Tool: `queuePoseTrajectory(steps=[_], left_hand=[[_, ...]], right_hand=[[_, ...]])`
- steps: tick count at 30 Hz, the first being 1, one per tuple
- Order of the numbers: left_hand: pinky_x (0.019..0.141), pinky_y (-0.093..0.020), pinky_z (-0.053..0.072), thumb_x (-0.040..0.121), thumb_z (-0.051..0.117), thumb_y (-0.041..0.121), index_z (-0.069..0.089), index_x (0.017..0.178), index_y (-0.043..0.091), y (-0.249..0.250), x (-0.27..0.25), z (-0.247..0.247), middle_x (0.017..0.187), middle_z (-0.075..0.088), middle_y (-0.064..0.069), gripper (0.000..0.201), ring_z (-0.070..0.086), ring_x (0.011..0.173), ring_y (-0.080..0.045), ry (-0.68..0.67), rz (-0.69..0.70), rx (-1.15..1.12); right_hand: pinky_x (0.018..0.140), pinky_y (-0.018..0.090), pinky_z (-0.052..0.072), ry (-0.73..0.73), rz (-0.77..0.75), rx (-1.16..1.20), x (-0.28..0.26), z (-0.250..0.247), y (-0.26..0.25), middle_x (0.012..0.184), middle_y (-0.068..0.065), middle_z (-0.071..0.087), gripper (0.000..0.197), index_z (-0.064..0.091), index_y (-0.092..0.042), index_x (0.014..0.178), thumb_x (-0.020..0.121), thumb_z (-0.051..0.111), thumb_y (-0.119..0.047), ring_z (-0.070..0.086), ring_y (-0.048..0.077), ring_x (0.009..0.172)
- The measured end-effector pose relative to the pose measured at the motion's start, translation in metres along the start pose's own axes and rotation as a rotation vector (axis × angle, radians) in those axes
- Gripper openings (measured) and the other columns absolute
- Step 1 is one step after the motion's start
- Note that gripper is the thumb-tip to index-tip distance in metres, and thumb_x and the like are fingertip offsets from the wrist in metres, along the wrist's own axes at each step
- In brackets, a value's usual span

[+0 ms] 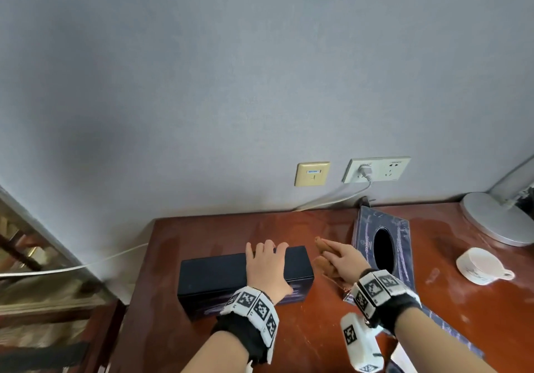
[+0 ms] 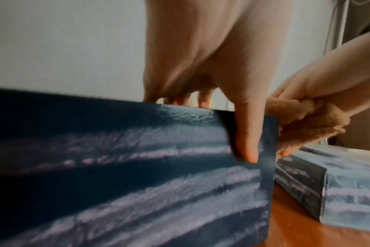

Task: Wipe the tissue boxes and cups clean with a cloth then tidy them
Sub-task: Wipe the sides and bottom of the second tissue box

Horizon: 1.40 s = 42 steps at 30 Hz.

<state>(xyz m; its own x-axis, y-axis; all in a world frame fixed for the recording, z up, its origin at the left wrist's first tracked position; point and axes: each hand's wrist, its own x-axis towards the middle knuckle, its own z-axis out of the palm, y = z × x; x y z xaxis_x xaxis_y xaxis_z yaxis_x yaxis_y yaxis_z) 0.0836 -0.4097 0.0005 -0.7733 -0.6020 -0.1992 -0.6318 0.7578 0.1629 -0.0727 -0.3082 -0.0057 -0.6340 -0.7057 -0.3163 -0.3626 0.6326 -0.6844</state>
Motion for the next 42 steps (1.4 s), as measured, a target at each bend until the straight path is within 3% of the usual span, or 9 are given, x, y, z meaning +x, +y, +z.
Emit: queuePoseTrajectory(steps=[4, 10, 14, 21, 26, 30, 34, 39, 42], left_hand=[[0.116, -0.042, 0.016, 0.067, 0.080, 0.041, 0.038, 0.137, 0.030, -0.005, -0.002, -0.009, 0.130, 0.041, 0.002, 0.082, 0.041, 0.122, -0.021, -0.023, 0.014, -0.092], [0.100, -0.036, 0.040, 0.056, 0.086, 0.041, 0.045, 0.132, 0.029, -0.022, -0.019, -0.052, 0.122, 0.045, 0.007, 0.088, 0.046, 0.114, -0.016, 0.156, 0.088, -0.509], [0.100, -0.028, 0.040, 0.052, 0.091, 0.029, 0.044, 0.128, 0.026, -0.037, -0.032, -0.068, 0.125, 0.048, 0.013, 0.089, 0.046, 0.116, -0.007, 0.248, 0.118, -0.810], [0.104, -0.044, 0.043, 0.036, 0.091, 0.036, 0.039, 0.121, 0.042, -0.062, -0.041, -0.045, 0.128, 0.053, 0.014, 0.099, 0.047, 0.124, -0.008, 0.158, 0.070, -1.104], [0.105, -0.030, 0.042, 0.051, 0.089, 0.025, 0.030, 0.126, 0.052, -0.076, -0.048, -0.059, 0.131, 0.051, 0.012, 0.099, 0.047, 0.124, -0.003, 0.084, 0.116, -1.135], [0.098, -0.020, 0.046, 0.059, 0.089, 0.015, 0.044, 0.128, 0.038, -0.079, -0.046, -0.070, 0.125, 0.057, 0.011, 0.085, 0.053, 0.115, 0.001, 0.131, 0.107, -1.116], [0.091, -0.023, 0.052, 0.050, 0.093, 0.023, 0.055, 0.114, 0.037, -0.079, -0.042, -0.073, 0.110, 0.064, 0.012, 0.076, 0.059, 0.105, -0.001, 0.192, 0.097, -1.024], [0.080, -0.007, 0.045, 0.048, 0.093, 0.025, 0.054, 0.112, 0.037, -0.079, -0.042, -0.076, 0.107, 0.063, 0.018, 0.076, 0.059, 0.102, 0.002, 0.218, 0.102, -0.940], [0.077, -0.004, 0.044, 0.048, 0.093, 0.024, 0.054, 0.111, 0.036, -0.079, -0.043, -0.077, 0.106, 0.063, 0.017, 0.075, 0.059, 0.101, 0.002, 0.230, 0.099, -0.920]], right_hand=[[0.086, 0.033, 0.051, -0.012, 0.034, 0.154, 0.002, -0.016, 0.007, 0.086, 0.000, 0.060, 0.032, 0.059, -0.018, 0.123, 0.093, 0.052, -0.012, 0.057, 0.012, 0.083], [0.040, 0.016, 0.033, -0.063, -0.091, 0.577, -0.018, -0.030, -0.028, 0.042, -0.003, 0.031, 0.030, 0.056, -0.010, 0.109, 0.096, 0.035, 0.006, 0.030, 0.008, 0.037], [0.063, 0.019, 0.048, 0.014, -0.173, 0.631, -0.021, -0.050, -0.063, 0.067, 0.009, 0.052, 0.026, 0.058, 0.001, 0.113, 0.096, 0.038, 0.001, 0.052, 0.016, 0.062], [0.052, 0.015, 0.045, -0.141, -0.321, 0.492, -0.039, -0.057, -0.096, 0.074, 0.016, 0.049, 0.022, 0.054, 0.009, 0.109, 0.096, 0.040, -0.001, 0.054, 0.012, 0.053], [0.082, 0.017, 0.044, 0.055, -0.367, 0.287, -0.039, -0.056, -0.101, 0.104, -0.001, 0.067, 0.037, 0.051, -0.019, 0.132, 0.095, 0.049, -0.015, 0.061, 0.005, 0.090], [0.096, -0.001, 0.026, 0.048, -0.504, 0.060, -0.052, -0.056, -0.116, 0.130, -0.019, 0.040, 0.044, 0.038, -0.027, 0.138, 0.096, 0.047, -0.020, 0.037, 0.000, 0.124], [0.114, 0.018, -0.001, -0.104, -0.611, -0.307, -0.056, -0.022, -0.110, 0.148, -0.017, 0.014, 0.055, 0.024, -0.027, 0.144, 0.094, 0.045, -0.037, -0.001, 0.000, 0.139], [0.115, 0.021, -0.008, -0.116, -0.732, -0.304, -0.059, -0.022, -0.097, 0.148, -0.019, 0.005, 0.085, 0.018, -0.030, 0.143, 0.074, 0.035, -0.077, -0.009, 0.000, 0.140], [0.115, 0.019, -0.009, -0.106, -0.842, -0.405, -0.066, -0.022, -0.092, 0.150, -0.018, 0.010, 0.069, 0.017, -0.037, 0.139, 0.084, 0.060, -0.038, -0.004, -0.002, 0.141]])
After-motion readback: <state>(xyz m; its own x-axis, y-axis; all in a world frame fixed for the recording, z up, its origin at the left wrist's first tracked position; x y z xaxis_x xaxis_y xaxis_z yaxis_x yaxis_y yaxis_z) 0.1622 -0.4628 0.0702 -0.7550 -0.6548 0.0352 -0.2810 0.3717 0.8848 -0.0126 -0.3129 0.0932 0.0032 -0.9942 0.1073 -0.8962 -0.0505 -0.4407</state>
